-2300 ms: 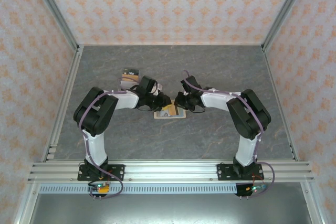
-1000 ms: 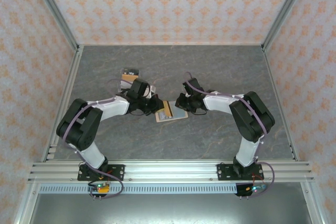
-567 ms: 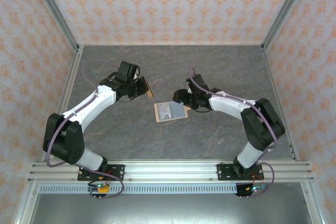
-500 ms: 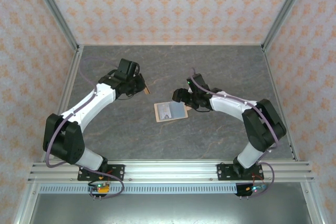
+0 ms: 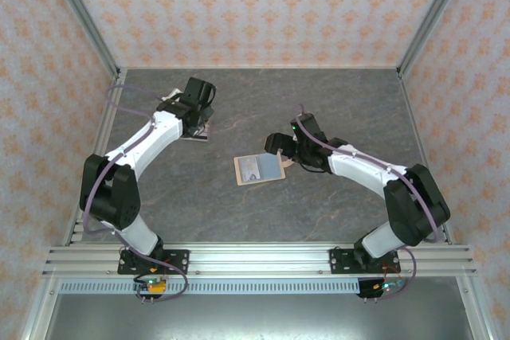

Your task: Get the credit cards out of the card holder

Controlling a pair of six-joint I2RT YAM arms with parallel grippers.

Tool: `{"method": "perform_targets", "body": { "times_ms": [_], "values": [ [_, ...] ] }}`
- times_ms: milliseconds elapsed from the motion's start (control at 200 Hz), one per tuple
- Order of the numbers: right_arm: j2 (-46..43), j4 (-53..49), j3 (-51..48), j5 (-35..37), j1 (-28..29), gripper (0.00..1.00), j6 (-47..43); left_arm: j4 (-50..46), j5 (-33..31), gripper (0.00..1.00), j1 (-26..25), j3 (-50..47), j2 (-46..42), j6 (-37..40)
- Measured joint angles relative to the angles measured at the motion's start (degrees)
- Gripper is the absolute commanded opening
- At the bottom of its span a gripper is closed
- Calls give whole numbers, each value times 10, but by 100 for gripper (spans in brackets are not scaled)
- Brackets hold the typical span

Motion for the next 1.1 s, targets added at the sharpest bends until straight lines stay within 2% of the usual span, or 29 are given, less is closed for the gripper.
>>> {"method": "perform_targets", "body": {
  "times_ms": [200,380,861,1096],
  "values": [
    [-3,-4,0,9,-1,99,-7,-31,-37,0,0,37,16,-94],
    [-3,-7,0,16,-1,99,-9,-56,-56,0,1,71,47,-137],
    [-3,-10,0,16,-1,99,-8,-68,-56,0,12,102,107,-179],
    [-3,-15,0,16,-1,99,-8,-59,-20,0,26,107,133,-185]
  ]
}}
